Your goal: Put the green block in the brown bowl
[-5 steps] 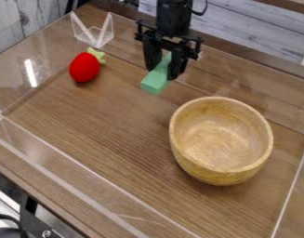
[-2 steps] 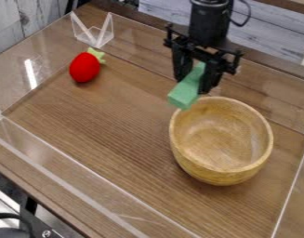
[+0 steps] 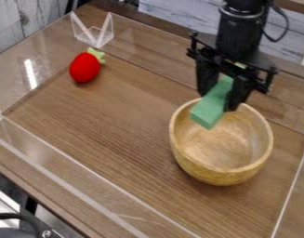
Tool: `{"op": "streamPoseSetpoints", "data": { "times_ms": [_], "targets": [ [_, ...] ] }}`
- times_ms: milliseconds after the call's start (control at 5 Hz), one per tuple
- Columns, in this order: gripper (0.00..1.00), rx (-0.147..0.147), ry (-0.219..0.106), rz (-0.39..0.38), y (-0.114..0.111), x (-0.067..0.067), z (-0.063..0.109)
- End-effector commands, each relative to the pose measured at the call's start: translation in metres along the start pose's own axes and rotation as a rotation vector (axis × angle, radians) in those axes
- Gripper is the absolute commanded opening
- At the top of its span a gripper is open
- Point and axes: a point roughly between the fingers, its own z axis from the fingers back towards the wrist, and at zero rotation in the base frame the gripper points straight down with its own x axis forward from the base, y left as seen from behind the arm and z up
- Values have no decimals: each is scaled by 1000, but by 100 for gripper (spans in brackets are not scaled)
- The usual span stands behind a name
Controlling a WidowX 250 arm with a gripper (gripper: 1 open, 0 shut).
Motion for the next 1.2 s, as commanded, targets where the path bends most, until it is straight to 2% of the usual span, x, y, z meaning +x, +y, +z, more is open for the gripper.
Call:
{"op": "streamPoseSetpoints", "data": {
  "times_ms": [0,200,600,800,1000],
  "targets": [
    [0,-7,-59,-9,-18,-8,10],
    [0,4,-75,-28,-30,-16,1],
    [0,11,-90,-107,-27,-15,-16],
    [100,11,-88,-129,-23,-13,-19],
    [100,13,-78,-128,-18,-11,-23]
  ]
}}
